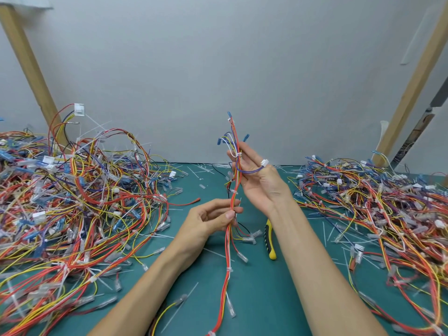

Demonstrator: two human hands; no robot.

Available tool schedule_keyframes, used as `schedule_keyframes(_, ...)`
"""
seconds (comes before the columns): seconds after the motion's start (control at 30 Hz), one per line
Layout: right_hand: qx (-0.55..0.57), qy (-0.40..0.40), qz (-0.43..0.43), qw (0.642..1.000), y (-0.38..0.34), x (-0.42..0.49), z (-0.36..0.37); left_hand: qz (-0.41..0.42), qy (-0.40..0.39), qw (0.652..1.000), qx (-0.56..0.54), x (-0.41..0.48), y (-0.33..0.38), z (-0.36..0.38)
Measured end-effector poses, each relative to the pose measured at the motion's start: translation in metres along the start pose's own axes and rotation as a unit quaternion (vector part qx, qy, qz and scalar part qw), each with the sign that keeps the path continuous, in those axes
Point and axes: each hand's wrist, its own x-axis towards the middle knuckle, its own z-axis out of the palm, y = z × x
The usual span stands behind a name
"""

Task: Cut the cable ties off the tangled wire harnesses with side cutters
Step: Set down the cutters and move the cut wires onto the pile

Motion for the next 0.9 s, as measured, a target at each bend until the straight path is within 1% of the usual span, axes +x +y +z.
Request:
schedule_keyframes(0.23,0.003,-0.012,-0.014,1.000,-0.009,-0.002,0.002,-0.017,-0.045,0.998,-0.048,0.000,0.005,-0.004)
schedule_keyframes(0.4,-0.006,0.041,-0.060,0.997,-0.010,0.000,0.002,-0.027,-0.046,0.995,-0.083,0.001,0.006,-0.006)
schedule_keyframes(0.47,-0.020,0.043,-0.069,0.997,-0.013,-0.001,0.002,-0.029,-0.044,0.994,-0.095,0.002,0.006,-0.006)
schedule_keyframes(0.67,-0.027,0.044,-0.056,0.997,-0.014,-0.001,0.005,-0.026,-0.043,0.994,-0.093,0.001,0.005,-0.007)
schedule_keyframes(0.9,-0.024,0.038,-0.062,0.997,-0.015,0.000,0.001,-0.026,-0.040,0.996,-0.078,0.001,0.006,-0.006)
